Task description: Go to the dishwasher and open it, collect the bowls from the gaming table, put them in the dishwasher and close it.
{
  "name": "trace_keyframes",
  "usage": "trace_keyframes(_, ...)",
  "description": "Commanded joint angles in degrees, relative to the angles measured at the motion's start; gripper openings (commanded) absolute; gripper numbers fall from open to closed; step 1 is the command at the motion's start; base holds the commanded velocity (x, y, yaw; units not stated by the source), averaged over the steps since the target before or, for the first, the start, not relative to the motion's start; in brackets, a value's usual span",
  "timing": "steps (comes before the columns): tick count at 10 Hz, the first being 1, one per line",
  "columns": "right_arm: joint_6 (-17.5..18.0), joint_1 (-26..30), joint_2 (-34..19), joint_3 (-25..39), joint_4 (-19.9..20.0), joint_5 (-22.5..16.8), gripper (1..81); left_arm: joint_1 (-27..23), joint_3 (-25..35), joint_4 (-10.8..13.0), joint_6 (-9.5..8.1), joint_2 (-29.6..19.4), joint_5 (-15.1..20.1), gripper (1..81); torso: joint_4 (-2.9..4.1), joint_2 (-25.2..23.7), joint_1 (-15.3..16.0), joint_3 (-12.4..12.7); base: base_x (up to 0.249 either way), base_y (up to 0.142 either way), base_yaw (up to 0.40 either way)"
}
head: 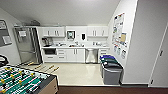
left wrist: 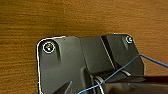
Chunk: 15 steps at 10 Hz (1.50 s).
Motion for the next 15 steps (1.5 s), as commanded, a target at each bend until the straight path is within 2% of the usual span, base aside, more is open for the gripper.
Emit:
trace_keyframes(1, -0.2, 3.4, -1.3, 1.0, -0.8, -2.8, 81.1, -3.4, 0.5, 0.8, -0.15, -0.9, 2.3, 81.1, 0.0, 0.0, 0.0, 0.0, 0.192, 0.0, 0.0)
trace_keyframes(15, -0.6, 3.7, -1.3, 0.6, -0.9, -3.0, 81.1, -3.4, 0.7, 0.8, -0.15, -0.6, 2.2, 81.1, 0.0, 0.0, 0.0, 0.0, 0.219, 0.0, 0.0)
